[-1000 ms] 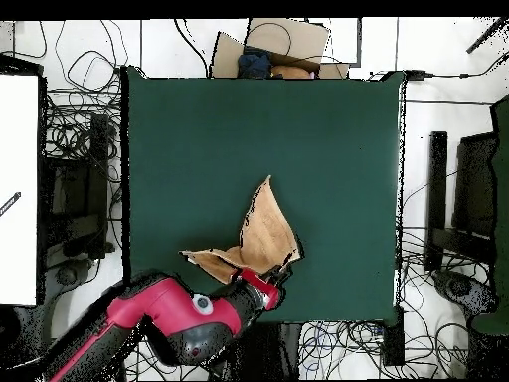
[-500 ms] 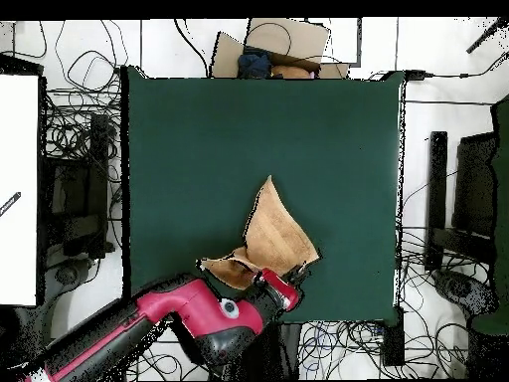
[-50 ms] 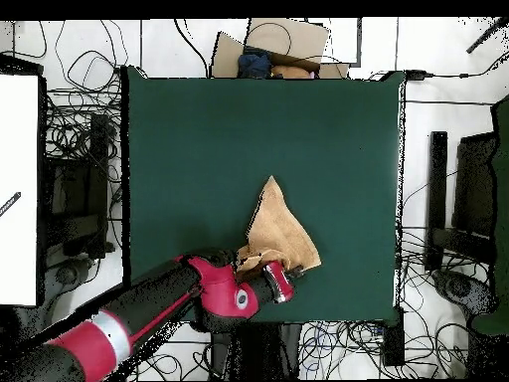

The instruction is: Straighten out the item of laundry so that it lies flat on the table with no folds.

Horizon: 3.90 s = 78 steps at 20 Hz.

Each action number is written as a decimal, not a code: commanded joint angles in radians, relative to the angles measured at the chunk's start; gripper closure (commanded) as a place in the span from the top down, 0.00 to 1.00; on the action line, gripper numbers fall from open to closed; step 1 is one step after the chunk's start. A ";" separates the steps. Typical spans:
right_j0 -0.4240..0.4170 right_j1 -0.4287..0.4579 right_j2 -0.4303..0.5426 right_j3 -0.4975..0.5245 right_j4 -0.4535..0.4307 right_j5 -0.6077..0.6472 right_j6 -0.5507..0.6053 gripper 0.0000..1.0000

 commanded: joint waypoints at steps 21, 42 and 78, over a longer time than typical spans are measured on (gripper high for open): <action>-0.011 -0.201 0.295 -0.148 0.211 0.042 -0.413 0.00; -0.027 -0.237 0.307 -0.125 0.209 0.015 -0.407 0.00; -0.145 -0.292 0.457 -0.221 0.309 0.173 -0.468 0.00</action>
